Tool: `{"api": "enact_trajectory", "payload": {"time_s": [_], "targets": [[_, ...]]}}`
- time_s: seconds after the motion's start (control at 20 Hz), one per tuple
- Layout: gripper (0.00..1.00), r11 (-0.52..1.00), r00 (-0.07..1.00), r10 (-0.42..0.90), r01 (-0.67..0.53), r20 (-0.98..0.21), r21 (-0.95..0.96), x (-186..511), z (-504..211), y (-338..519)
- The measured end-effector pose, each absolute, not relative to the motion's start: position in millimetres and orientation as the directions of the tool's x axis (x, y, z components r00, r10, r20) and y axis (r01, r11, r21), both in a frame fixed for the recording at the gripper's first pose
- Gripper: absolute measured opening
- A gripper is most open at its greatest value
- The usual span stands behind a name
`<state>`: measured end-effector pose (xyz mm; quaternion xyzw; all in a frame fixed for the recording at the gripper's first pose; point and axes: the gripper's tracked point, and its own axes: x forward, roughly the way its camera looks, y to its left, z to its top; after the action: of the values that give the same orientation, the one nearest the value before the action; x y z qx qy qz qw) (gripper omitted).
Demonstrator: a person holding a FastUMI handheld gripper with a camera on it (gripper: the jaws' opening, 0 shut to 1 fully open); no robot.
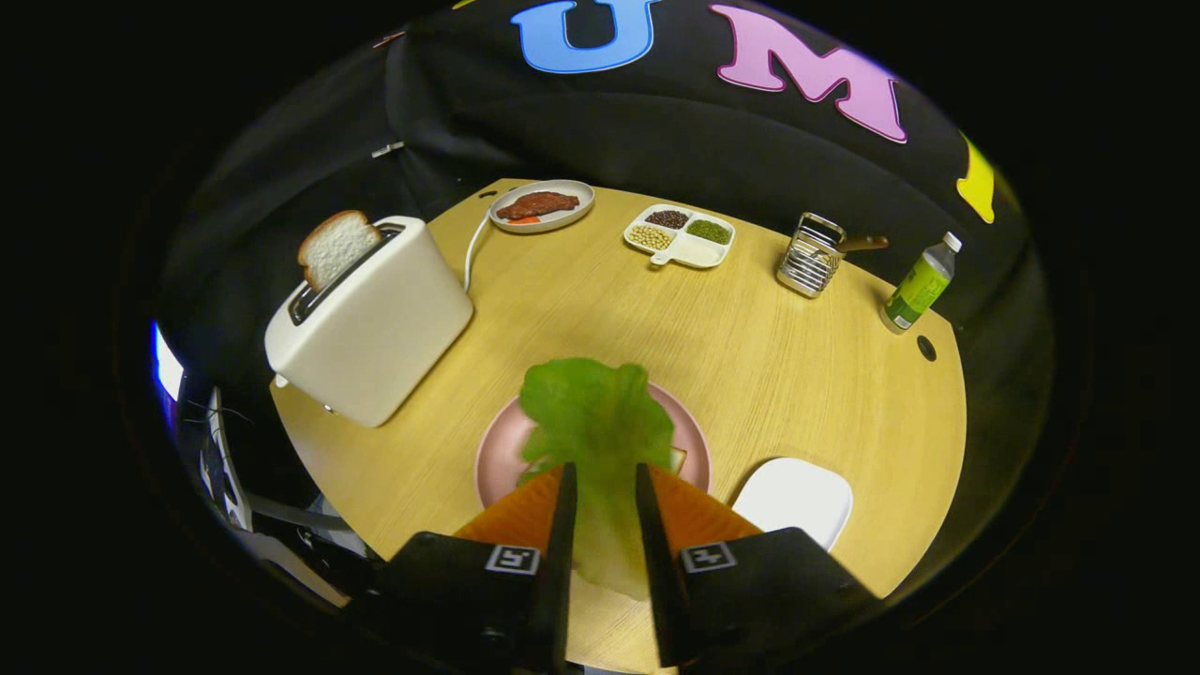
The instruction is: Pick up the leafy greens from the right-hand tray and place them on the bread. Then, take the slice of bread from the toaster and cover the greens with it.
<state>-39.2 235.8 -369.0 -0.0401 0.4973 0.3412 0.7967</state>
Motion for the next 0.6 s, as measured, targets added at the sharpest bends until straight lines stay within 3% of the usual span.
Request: {"api": "enact_trajectory", "payload": {"time_s": [0.2,0.6], "targets": [[0.86,0.786,0.314,0.5,-0.557,-0.807,0.27,-33,-364,237],[0.84,0.802,0.362,0.536,-0.499,-0.763,0.328,-27,-321,243]]}}
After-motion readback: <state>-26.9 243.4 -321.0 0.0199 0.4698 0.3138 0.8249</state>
